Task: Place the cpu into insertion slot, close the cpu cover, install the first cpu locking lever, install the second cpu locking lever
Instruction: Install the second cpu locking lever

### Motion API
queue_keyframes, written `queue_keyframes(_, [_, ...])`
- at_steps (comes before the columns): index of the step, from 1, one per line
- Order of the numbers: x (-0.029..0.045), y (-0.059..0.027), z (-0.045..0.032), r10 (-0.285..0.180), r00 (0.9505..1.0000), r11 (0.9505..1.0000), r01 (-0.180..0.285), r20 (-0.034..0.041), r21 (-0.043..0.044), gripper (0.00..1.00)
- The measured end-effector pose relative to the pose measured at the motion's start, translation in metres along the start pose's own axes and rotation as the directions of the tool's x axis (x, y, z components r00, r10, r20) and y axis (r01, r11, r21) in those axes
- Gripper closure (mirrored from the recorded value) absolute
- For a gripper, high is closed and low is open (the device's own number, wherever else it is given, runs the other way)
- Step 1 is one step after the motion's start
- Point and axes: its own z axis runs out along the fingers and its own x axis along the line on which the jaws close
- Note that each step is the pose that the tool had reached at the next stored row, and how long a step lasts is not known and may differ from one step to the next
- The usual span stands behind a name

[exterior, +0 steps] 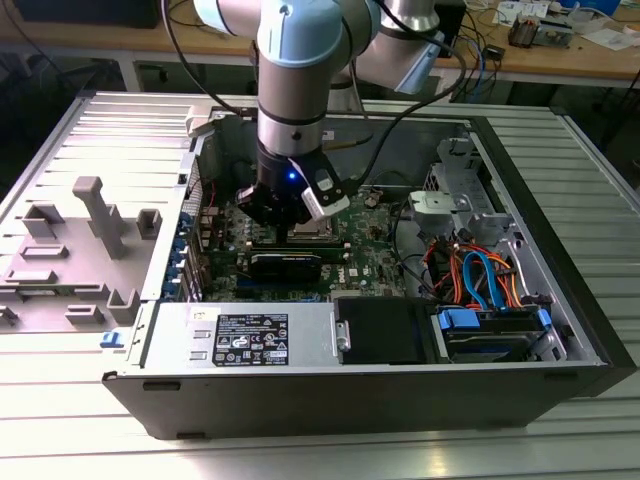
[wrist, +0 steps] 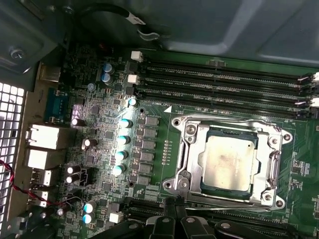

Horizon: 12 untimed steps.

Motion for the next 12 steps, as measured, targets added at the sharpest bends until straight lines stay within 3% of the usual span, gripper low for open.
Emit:
queue_keyframes(7, [0.0,0.0,0.0004,0.0,1.0,1.0,0.0,0.0007,-0.0045,0.89])
queue_keyframes(12, [0.0006,0.0001,0.0023,-0.001,1.0,0.9998,0.001,0.0028,-0.0187,0.89])
